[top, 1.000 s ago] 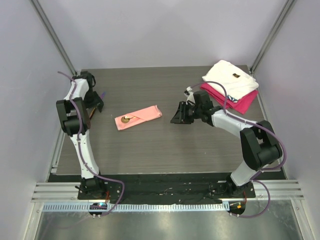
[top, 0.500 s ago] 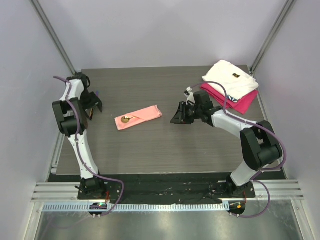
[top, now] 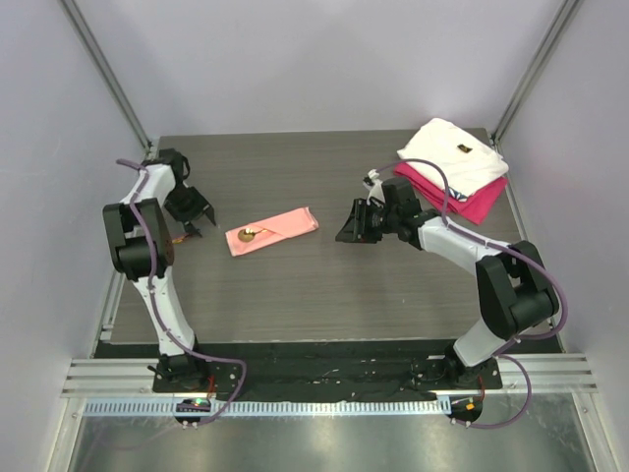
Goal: Fold the napkin into a case and place the utensils inside
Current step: Move the knife to the corner of the board.
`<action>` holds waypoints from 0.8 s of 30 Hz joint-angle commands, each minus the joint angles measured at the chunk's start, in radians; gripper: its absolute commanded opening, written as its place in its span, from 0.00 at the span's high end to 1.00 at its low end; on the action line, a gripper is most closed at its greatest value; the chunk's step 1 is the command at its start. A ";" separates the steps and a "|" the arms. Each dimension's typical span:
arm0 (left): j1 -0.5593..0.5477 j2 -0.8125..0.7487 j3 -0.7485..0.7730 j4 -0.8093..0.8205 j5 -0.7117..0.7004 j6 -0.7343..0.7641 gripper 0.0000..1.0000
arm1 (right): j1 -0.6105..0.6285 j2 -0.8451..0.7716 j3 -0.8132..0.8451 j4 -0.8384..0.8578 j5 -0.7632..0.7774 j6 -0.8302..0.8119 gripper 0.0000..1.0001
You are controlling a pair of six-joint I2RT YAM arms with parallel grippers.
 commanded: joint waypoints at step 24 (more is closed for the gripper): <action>-0.007 -0.115 -0.032 0.037 -0.280 0.109 0.15 | 0.000 -0.044 -0.022 0.023 -0.035 -0.021 0.61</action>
